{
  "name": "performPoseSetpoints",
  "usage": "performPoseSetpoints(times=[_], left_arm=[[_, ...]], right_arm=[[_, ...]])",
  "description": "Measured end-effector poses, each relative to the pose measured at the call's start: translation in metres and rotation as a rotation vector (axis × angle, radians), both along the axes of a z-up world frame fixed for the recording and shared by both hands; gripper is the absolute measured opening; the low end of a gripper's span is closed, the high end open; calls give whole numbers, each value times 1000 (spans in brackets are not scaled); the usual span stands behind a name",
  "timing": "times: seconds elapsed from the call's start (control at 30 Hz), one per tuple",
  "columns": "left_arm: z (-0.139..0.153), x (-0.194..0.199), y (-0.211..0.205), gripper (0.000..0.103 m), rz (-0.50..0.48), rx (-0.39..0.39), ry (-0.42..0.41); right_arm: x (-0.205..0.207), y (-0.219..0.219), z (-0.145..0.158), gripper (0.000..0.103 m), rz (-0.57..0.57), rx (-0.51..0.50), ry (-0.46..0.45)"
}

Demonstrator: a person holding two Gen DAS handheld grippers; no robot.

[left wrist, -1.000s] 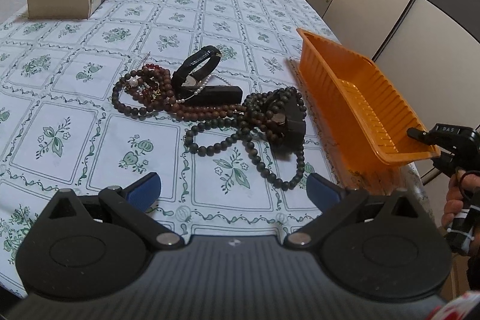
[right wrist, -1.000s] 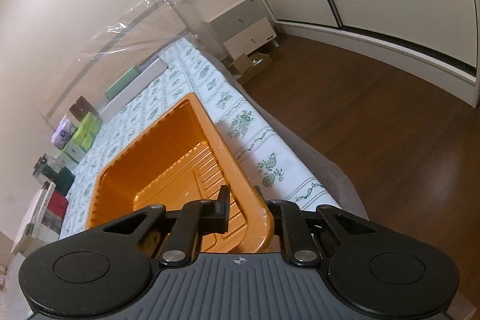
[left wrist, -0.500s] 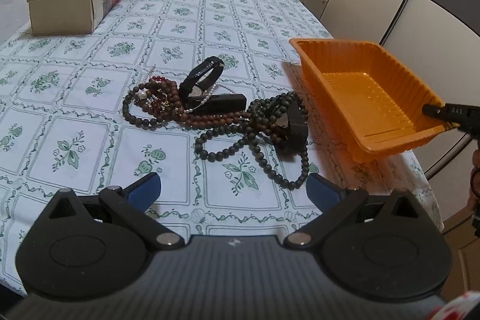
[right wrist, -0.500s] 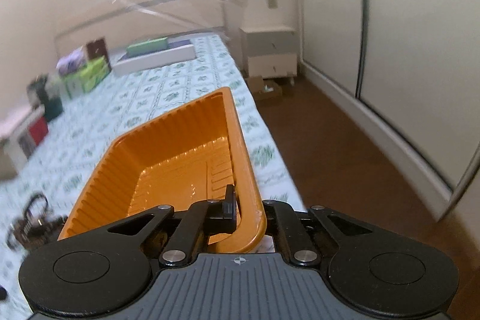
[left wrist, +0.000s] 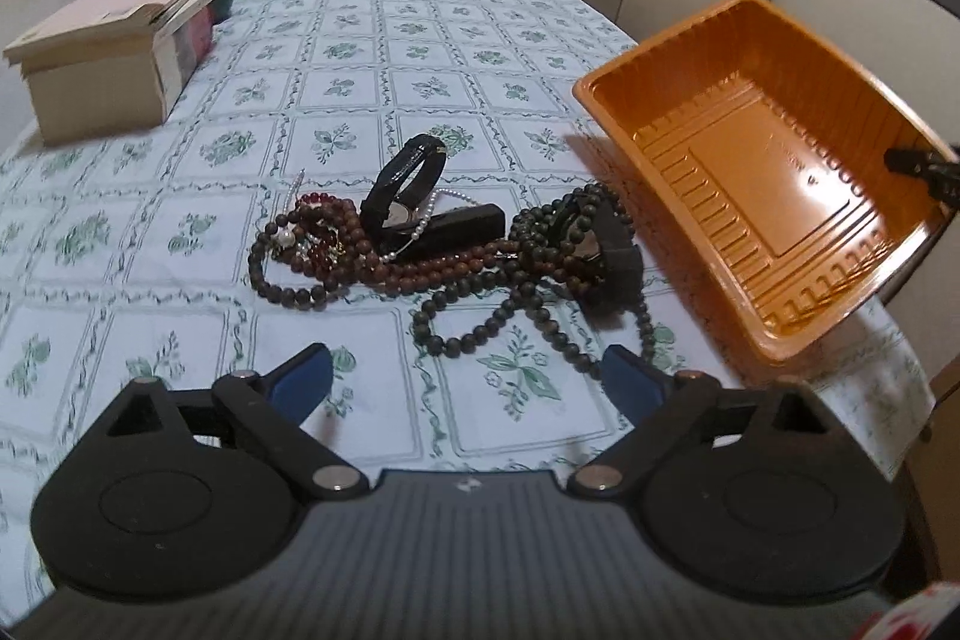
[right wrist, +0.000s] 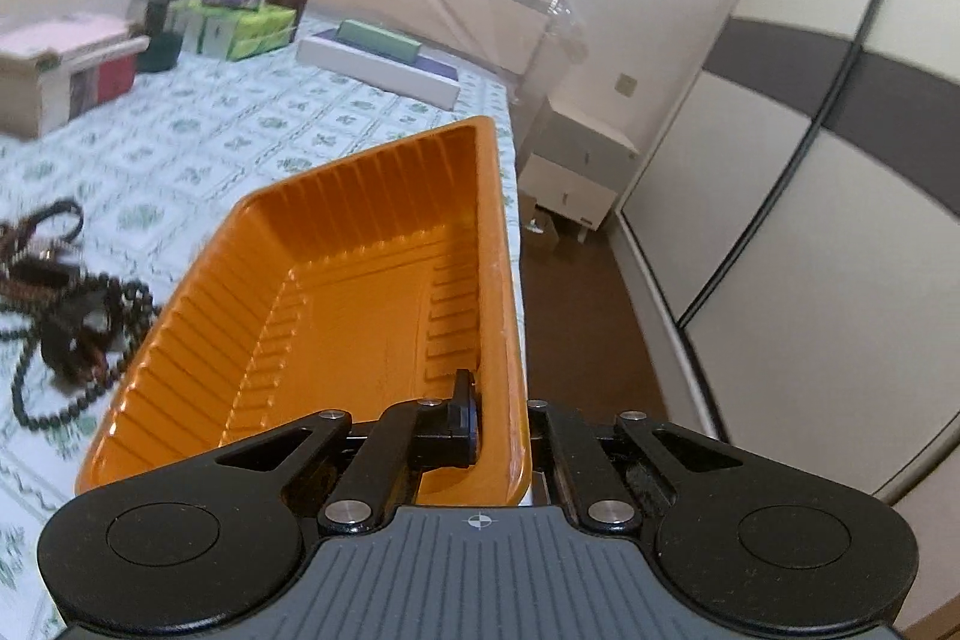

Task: Organize jewelry
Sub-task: 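Grasp a small dark beaded bracelet with the left tool while the right tool holds the tray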

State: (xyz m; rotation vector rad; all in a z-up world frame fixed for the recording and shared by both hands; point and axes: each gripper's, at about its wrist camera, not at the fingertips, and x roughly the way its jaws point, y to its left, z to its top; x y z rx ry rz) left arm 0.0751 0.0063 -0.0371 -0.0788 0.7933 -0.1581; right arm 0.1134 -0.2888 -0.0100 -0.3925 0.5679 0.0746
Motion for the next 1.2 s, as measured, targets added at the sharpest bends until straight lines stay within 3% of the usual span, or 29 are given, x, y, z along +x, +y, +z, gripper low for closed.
performPoseSetpoints(times=[0.2, 0.37, 0.43, 0.5, 0.57, 0.83, 0.9, 1.0, 1.2], left_arm=[[-8, 17, 3, 83, -80, 75, -5], [-9, 36, 21, 67, -73, 125, -17], [-10, 42, 27, 65, -71, 165, -25], [-13, 47, 33, 57, -72, 205, -31], [-16, 50, 36, 35, -93, 236, -31], [-32, 58, 30, 25, -289, 404, -52], [-32, 59, 28, 5, -317, 422, -42], [-26, 55, 30, 6, -321, 450, -46], [7, 49, 40, 6, -302, 430, -75]], right_arm=[[5, 9, 0, 3, 19, -58, -5], [8, 8, 3, 3, 9, -47, 10], [7, 10, 4, 3, 13, -53, 8], [9, 12, 4, 3, 12, -57, 6], [8, 12, 4, 3, 12, -62, 4], [8, 12, 3, 4, 7, -67, 5], [8, 11, 3, 4, 3, -66, 5], [8, 10, 2, 4, 0, -61, 6], [8, 9, 3, 4, 1, -57, 4]])
